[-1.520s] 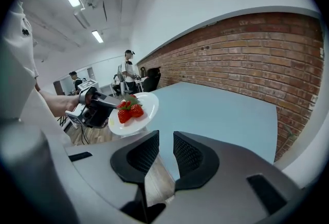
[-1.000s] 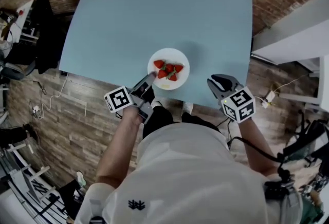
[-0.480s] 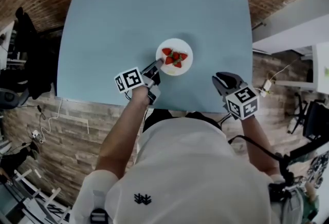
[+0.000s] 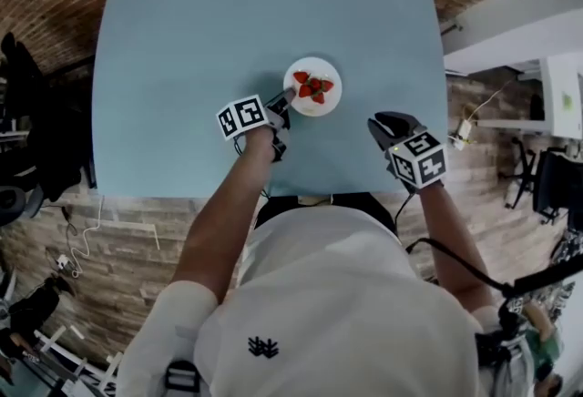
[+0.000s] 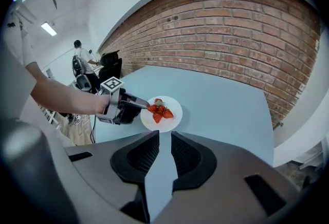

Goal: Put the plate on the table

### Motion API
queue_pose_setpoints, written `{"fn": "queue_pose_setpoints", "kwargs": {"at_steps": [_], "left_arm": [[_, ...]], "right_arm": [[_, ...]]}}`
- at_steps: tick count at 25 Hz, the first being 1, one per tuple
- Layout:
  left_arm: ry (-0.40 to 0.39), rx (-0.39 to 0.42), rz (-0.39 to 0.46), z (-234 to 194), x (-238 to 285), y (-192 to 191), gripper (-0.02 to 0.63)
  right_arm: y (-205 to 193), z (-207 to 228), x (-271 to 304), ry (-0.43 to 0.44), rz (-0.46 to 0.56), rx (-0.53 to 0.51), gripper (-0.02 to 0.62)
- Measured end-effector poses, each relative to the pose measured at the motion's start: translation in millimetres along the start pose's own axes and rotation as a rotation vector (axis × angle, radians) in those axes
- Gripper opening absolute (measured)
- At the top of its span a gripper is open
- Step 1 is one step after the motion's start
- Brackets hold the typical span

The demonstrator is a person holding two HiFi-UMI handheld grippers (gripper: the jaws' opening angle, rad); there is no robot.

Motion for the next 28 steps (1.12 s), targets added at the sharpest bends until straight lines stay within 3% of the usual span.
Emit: {"fn": "queue_pose_setpoints", "kwargs": {"at_steps": [15,20,23,28], "left_arm": [[0.035,-0.034,-0.016,-27,22,12,0.011],[0.110,0.009,-0.034,-23,26,13,0.012],[0.194,0.092,-0.055,-18,28,13,0.020],[0.340,0.360,-0.110,-4,31,16,0.060]], "right_arm": [[-3,-15,16,-0.002,-0.052,0.060,0.075],[-4,-13,23,0.000,-0.072,0.047,0.075],[-3,-12,26,0.014,-0.072,0.044,0.075],[-4,-9,28,0.038,-0.073,0.038,0.075]]}}
Point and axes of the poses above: the fingertips, and each gripper's own axes: x forward along the fingers, z to its right, y out of its top, the point moved 10 cm from there along -x, backward along the fingers, and after that the axes turned 9 degrees about z, right-handed, at the moved point
